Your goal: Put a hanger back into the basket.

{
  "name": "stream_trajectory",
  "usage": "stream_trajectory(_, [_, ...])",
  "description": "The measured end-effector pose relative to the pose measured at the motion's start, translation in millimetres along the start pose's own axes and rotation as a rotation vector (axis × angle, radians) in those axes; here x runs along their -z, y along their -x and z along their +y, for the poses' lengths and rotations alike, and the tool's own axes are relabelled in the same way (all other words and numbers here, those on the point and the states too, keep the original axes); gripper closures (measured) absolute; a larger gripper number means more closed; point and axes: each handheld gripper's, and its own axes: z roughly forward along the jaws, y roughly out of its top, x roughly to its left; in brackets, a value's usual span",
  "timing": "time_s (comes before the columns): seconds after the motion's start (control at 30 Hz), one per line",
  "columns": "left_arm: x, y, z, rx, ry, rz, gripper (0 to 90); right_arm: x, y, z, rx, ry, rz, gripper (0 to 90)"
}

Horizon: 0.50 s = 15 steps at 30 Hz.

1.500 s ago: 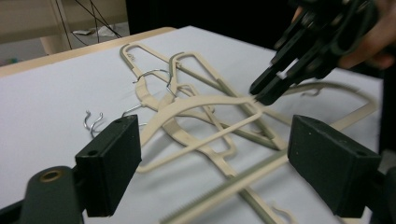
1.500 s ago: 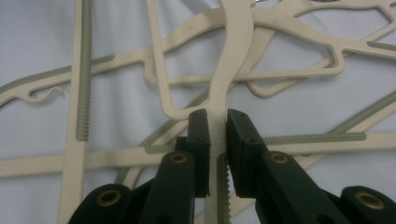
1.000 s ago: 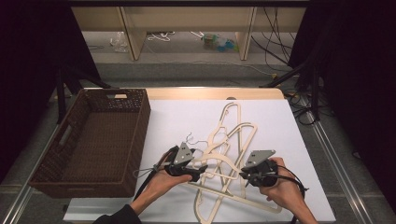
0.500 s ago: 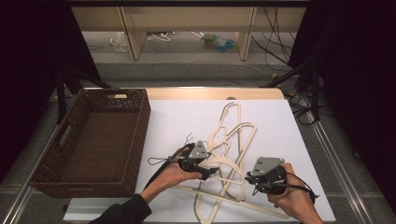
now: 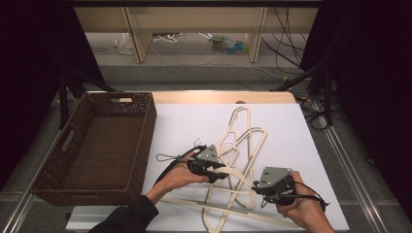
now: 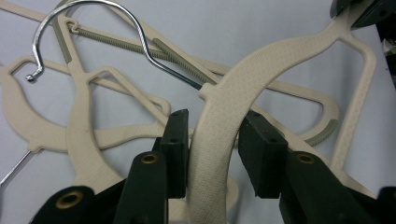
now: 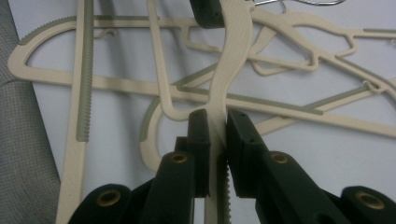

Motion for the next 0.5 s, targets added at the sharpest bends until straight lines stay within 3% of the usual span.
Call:
stream_trajectory(0.27, [18.9,2.2,7.6,-0.018,-0.014,-0.068,70.1,2.8,0.9,-1.7,0.045,0.025,0.029,80.7])
stream_trajectory(0.33, [24.5,5.1,13.1,-0.025,-0.044,-0.072,71.1,3.9,1.1,-1.8,0.047,0.033,0.039,80.7])
stream_trajectory(0.5, [37.3,14.7,21.4,-0.022,-0.056,-0.113,76.3,4.3,3.9,-4.9,0.04,0.037,0.032,80.6])
